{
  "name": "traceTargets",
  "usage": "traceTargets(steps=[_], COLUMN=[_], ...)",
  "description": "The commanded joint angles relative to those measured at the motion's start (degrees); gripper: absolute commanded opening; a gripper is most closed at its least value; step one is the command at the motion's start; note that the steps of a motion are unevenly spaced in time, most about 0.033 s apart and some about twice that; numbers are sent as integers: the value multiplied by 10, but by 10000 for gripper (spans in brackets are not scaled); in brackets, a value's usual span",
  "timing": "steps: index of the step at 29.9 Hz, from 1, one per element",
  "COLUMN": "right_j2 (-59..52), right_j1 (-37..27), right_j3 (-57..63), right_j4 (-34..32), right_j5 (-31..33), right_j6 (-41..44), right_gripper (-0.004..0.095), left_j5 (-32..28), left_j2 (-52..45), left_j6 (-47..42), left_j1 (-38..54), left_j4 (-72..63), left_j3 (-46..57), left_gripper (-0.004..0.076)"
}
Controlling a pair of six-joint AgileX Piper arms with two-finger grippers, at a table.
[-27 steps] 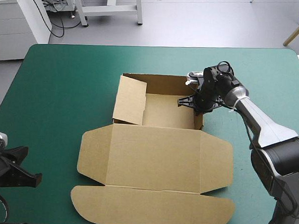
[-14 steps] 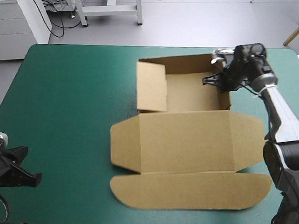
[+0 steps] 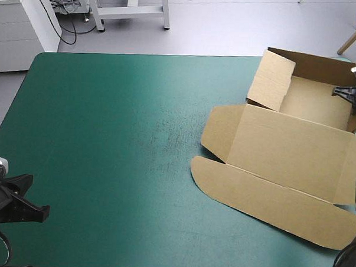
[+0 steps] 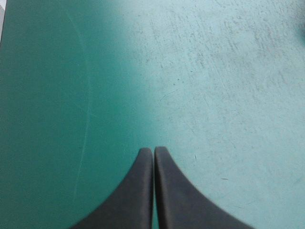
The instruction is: Fold the box
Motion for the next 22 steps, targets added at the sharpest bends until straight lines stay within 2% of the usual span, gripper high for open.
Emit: traceTargets(steps=[1, 3, 5, 7, 11, 13, 15, 22], right_j2=[-20, -18, -18, -18, -18, -20, -30, -129], right_j1=[-40, -51, -57, -62, -62, -62, -62, -60], right_j3=[-19, -19, -19, -19, -19, -19, -19, -19], right_j4=[3, 3, 3, 3, 3, 17, 19, 25], right_j5=[-13, -13, -13, -13, -13, -13, -13, -13], right_j6=[-21, -22, -21, -23, -24, -24, -24, -46], right_gripper=[13, 78, 192, 342, 748, 890, 933, 928], left_j5=[23, 23, 23, 26, 26, 26, 26, 24], left_j2=[4, 4, 4, 4, 4, 4, 4, 4], left_j6=[-6, -6, -6, -6, -6, -6, -6, -6], left_j1=[-1, -1, -1, -1, -1, -1, -1, -1], left_j4=[10, 10, 10, 10, 10, 11, 12, 14], left_j3=[-11, -11, -11, -11, -11, -11, -11, -11], left_gripper=[-10, -10, -10, -10, -10, -10, -10, -10])
